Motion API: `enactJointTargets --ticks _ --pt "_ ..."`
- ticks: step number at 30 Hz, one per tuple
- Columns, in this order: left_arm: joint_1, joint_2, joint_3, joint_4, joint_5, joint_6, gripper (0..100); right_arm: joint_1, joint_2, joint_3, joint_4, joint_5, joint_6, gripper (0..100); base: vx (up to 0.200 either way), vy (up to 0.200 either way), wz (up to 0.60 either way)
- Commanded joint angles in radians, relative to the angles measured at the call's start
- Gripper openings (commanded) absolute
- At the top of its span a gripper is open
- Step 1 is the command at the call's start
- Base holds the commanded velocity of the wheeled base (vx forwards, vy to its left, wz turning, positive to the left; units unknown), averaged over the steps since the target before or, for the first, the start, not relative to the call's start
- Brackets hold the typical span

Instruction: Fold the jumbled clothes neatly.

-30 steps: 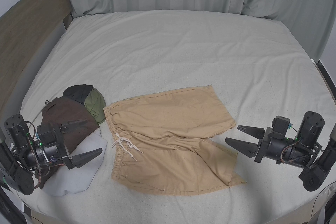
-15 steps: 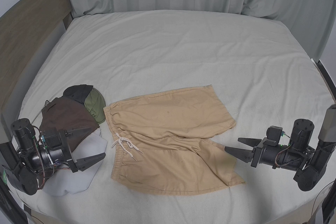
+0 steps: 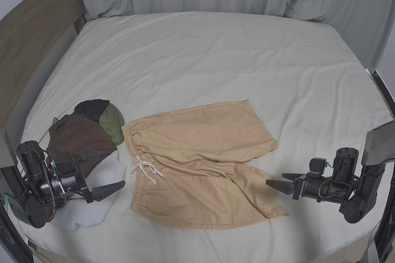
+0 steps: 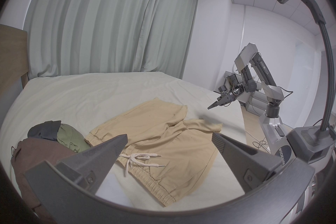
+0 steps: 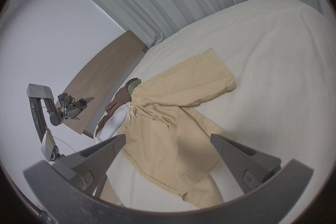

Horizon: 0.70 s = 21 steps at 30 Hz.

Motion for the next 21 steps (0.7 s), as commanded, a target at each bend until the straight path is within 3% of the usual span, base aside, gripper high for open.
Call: enactJointTargets --ticks 1,14,21 --pt "0.0 0.004 0.0 0.0 0.0 -0.001 100 -0.017 0.061 -0.007 -0.001 0.001 0.0 100 0.0 0.0 0.0" --pt "0.0 0.002 -0.001 0.0 0.002 -0.002 100 -0.038 0.182 -0.08 0.001 -0.062 0.014 100 0.0 0.0 0.0" --pt "-0.002 0.002 0.0 0.0 0.002 -0.002 100 -0.043 0.23 -0.123 0.001 -0.096 0.089 100 0.0 0.0 0.0"
